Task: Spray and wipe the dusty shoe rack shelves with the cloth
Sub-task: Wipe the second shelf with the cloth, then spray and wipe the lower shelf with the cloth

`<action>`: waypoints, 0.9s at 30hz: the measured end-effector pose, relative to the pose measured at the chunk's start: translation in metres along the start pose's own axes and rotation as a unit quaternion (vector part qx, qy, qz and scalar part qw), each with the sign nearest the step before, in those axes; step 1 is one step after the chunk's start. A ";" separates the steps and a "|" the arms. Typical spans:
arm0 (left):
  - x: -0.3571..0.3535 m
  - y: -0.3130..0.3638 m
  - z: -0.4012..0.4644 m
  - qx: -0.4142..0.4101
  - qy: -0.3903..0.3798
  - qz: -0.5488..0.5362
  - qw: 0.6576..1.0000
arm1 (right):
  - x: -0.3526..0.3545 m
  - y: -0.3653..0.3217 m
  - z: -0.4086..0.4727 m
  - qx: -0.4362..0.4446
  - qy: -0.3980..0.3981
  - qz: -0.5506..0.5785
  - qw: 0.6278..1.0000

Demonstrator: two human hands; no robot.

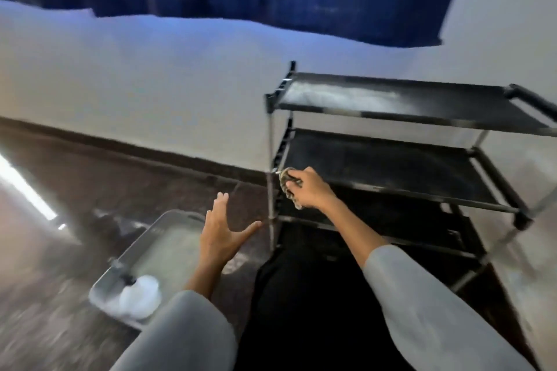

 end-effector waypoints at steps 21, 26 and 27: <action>0.124 -0.339 -0.017 0.347 0.098 -0.122 0.925 | -0.279 -0.174 0.043 0.133 -0.255 -0.078 0.955; 0.104 -0.368 0.004 0.361 0.131 -0.144 0.912 | -0.298 -0.152 0.047 0.098 -0.270 -0.060 0.956; 0.101 -0.368 0.001 0.366 0.152 -0.143 0.907 | -0.299 -0.150 0.047 0.099 -0.271 -0.050 0.956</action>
Point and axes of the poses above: each hand's wrist, its own z-axis towards the middle knuckle, its own x-axis out of the back of the hand, y = z × x, the point moved 7 cm from there along z, towards the middle knuckle, and after that the axes turned 10 degrees about -z, right-handed, at the moved point
